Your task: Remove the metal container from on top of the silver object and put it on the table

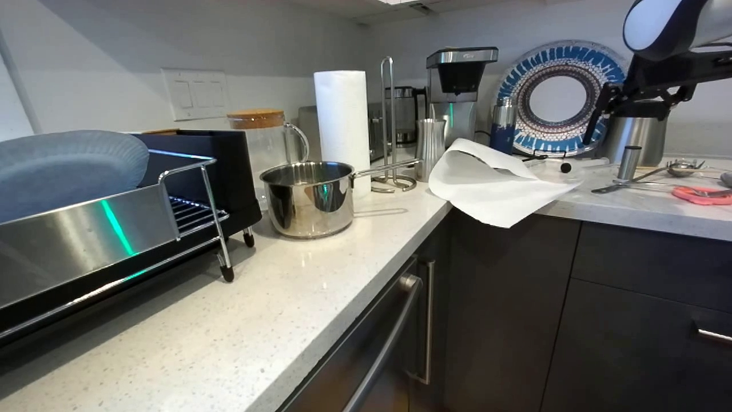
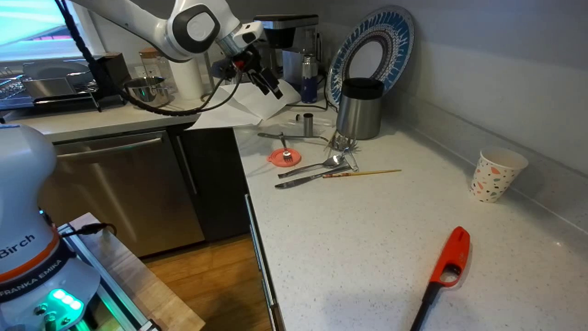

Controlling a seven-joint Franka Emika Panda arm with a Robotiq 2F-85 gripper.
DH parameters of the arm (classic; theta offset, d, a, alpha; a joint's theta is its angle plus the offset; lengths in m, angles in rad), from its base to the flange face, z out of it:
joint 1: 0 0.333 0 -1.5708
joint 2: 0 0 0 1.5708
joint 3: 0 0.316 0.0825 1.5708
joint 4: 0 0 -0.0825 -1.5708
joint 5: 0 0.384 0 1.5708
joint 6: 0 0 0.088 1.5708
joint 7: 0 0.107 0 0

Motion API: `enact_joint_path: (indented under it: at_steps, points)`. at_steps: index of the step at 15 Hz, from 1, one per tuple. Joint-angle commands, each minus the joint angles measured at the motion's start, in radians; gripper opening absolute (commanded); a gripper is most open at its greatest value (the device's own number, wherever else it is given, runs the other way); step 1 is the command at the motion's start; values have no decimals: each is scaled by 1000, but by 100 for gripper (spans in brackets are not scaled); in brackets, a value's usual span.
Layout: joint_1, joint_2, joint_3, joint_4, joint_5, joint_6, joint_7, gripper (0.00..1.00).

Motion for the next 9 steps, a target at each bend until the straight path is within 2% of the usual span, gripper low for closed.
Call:
enact_joint_path:
  at_steps: [1,4,5,9]
  points:
    - [133,-147,-91,35,-9,-154,-111,100]
    - [206,-210,-125,81,21,-262,-187,100]
    - [151,-122,-92,60,7,-201,-129,100]
    - [185,-169,-106,78,9,-237,-157,100]
